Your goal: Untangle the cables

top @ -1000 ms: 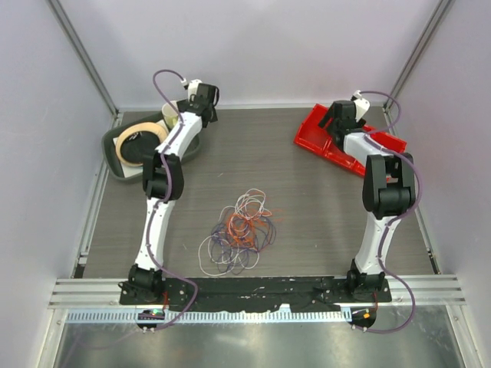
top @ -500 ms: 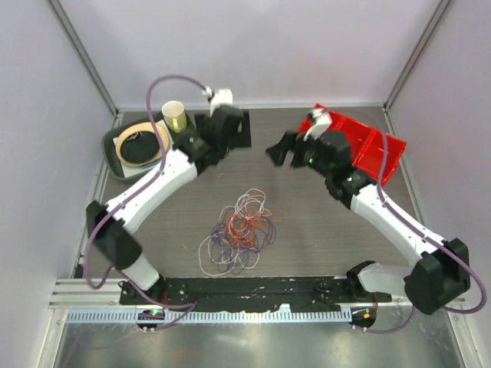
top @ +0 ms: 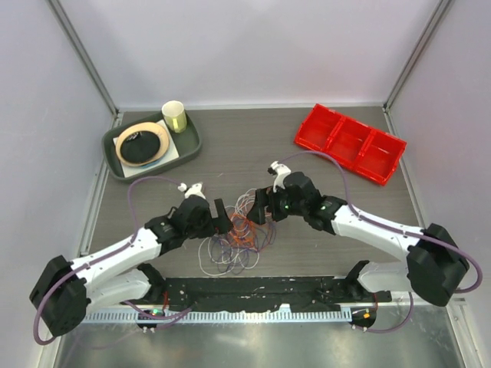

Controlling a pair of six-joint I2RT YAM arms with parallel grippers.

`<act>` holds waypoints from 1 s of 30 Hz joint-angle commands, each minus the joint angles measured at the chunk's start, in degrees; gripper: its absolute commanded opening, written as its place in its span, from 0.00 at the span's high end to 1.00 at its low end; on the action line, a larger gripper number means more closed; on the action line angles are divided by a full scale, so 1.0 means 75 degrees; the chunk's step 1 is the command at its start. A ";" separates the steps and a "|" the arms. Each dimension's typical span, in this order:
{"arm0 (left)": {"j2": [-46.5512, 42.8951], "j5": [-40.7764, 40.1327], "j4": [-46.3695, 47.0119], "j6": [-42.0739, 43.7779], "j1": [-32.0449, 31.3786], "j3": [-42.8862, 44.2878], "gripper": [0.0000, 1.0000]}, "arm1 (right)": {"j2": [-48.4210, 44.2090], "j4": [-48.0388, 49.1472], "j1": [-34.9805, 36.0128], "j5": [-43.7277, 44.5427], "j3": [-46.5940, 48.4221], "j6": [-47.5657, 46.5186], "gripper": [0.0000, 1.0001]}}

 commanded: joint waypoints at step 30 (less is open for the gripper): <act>-0.0986 -0.5167 -0.2467 0.0387 0.0009 0.3068 1.00 | -0.1719 -0.2731 -0.1118 0.7372 0.1208 0.1076 0.99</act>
